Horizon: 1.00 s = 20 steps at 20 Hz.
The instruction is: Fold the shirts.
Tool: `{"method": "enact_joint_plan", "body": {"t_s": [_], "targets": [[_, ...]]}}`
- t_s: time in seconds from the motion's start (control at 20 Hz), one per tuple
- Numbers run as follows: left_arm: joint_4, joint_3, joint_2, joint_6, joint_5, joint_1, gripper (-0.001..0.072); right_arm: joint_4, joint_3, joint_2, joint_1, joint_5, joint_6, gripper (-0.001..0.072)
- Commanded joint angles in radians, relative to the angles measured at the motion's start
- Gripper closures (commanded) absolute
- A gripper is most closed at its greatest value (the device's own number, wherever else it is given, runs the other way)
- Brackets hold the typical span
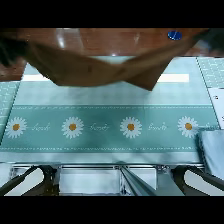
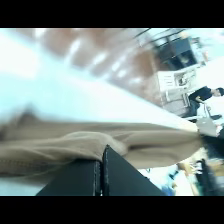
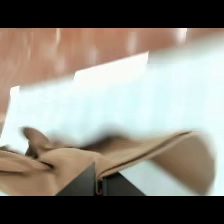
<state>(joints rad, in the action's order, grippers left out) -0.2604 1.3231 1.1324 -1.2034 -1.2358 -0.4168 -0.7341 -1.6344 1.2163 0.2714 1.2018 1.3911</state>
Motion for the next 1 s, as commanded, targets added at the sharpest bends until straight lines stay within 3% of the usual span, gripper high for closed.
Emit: {"method": "enact_joint_plan", "body": {"t_s": [0.0, 0.2, 0.35, 0.45, 0.65, 0.8, 0.95], "targets": [[-0.101, 0.391, -0.002, -0.121, -0.025, -0.001, 0.0692, -0.165, -0.444, -0.024, -0.001, 0.104, 0.098, 0.0684], [-0.459, 0.704, -0.054, -0.249, -0.129, -0.003, 0.0692, -0.244, -0.531, -0.158, -0.001, 0.185, 0.097, 0.0683], [-0.599, 0.732, -0.185, -0.257, -0.139, -0.002, 0.0692, -0.35, -0.528, -0.287, -0.001, 0.262, 0.09, 0.0683], [-0.753, 0.732, -0.282, -0.31, -0.129, 0.032, 0.0692, -0.396, -0.491, -0.383, -0.001, 0.265, 0.091, 0.0683], [-1.126, 0.732, -0.452, -0.316, -0.158, 0.283, 0.0692, -0.472, -0.414, -0.52, -0.001, 0.316, 0.107, 0.0683], [-1.334, 0.731, -0.506, -0.349, -0.297, 0.509, 0.0692, -0.515, -0.35, -0.57, -0.001, 0.379, 0.129, 0.0683], [-1.479, 0.652, -0.506, -0.373, -0.408, 0.603, 0.0692, -0.497, -0.262, -0.572, -0.001, 0.435, 0.146, 0.0683]]}}
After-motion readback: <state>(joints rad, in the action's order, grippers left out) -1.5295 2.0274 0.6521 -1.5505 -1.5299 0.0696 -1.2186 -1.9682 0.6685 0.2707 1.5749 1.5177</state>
